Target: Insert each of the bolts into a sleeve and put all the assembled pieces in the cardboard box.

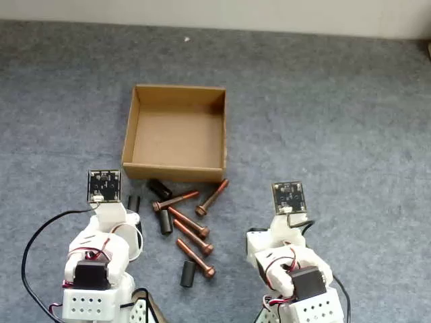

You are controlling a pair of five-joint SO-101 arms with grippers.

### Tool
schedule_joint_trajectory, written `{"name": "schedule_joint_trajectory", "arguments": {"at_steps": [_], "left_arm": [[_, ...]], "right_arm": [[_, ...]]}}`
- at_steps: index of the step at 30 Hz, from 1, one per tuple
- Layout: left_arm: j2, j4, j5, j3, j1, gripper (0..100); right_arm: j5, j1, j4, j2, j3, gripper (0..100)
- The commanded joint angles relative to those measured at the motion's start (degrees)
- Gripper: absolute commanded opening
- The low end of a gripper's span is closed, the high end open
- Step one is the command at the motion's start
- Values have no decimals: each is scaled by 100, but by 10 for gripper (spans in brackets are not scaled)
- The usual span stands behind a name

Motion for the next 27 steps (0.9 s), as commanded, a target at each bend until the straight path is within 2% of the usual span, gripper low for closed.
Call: {"name": "schedule_joint_trajectory", "arguments": {"at_steps": [1,17,22,24,27], "left_arm": [[-4,35,-9,110,-40,6],[-31,-18,-44,-145,-66,6],[-31,26,-35,-593,-136,6],[-31,-9,-35,-629,-251,6],[-31,-18,-44,-646,-655,7]], "right_arm": [[-62,48,57,-48,804,8],[-62,92,75,-48,796,8],[-44,1068,22,-48,277,13],[290,1288,4,-48,-75,14],[1521,1341,-418,-48,-365,14]]}}
